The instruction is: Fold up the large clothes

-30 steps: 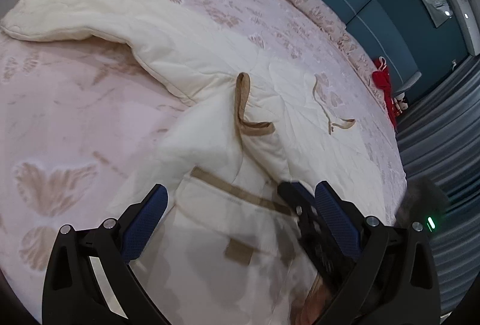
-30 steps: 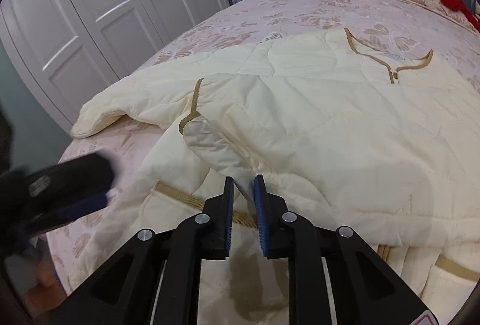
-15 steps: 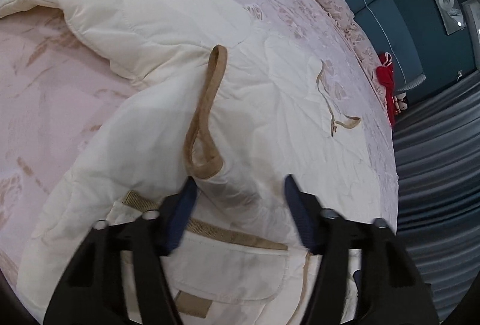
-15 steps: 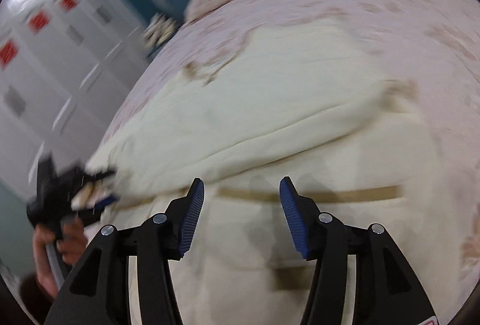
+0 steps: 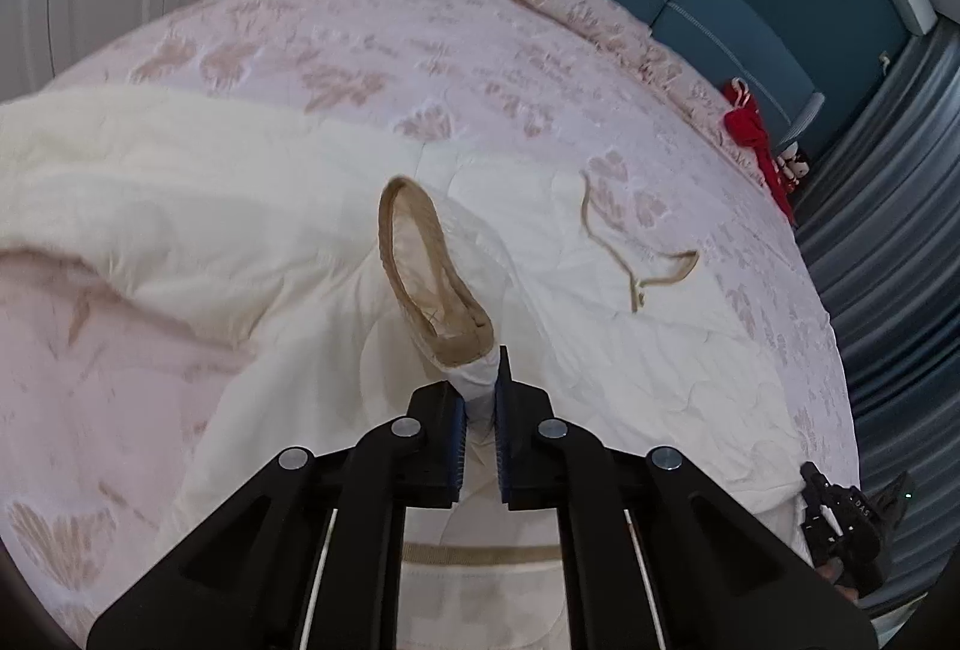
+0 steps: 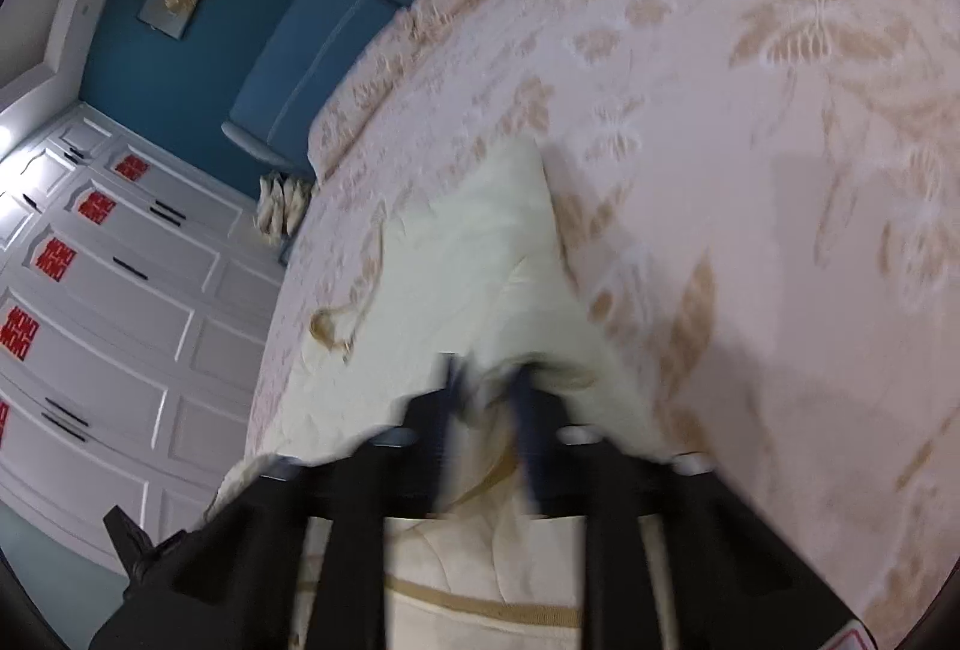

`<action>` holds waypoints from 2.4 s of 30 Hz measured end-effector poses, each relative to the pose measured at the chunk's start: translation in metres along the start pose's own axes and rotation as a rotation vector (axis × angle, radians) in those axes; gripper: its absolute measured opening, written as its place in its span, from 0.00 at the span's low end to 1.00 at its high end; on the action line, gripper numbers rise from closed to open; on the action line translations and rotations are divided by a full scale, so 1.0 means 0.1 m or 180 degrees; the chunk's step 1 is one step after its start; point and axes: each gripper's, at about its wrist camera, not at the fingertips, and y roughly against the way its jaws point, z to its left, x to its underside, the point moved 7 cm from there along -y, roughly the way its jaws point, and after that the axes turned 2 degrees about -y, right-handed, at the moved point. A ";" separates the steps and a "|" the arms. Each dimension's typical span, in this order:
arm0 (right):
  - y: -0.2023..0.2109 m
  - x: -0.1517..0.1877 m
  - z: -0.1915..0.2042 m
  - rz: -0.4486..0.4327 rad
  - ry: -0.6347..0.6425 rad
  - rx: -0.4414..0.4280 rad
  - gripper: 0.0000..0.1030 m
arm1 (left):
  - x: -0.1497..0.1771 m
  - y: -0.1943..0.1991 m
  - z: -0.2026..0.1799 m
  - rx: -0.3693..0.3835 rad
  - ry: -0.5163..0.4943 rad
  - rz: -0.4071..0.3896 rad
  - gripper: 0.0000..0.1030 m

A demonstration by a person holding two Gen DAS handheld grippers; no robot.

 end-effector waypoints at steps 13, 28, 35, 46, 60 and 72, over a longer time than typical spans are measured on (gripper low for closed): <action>-0.27 0.25 -0.50 0.0169 0.0523 0.0961 0.04 | 0.54 -0.67 0.21 -0.0258 -0.0264 0.0269 0.06; 0.45 0.23 -0.21 0.0062 0.0970 0.1321 0.21 | 0.38 0.02 0.37 -0.0456 -0.0511 -0.0193 0.61; -0.04 0.87 0.77 0.0361 0.1590 0.0942 0.13 | 0.23 0.16 -0.28 -0.0084 -0.0464 -0.0154 0.47; -0.77 1.62 0.97 0.0718 0.2047 0.1075 0.12 | 0.75 -0.58 -0.67 -0.0324 -0.0873 0.0271 0.44; -0.92 1.82 0.79 0.0765 0.2084 0.1205 0.10 | 0.97 -0.74 -0.58 -0.0398 -0.1050 0.0191 0.45; -1.18 2.22 1.20 0.0930 0.2172 0.1102 0.11 | 0.86 -0.29 -0.24 -0.0237 -0.0691 0.0069 0.37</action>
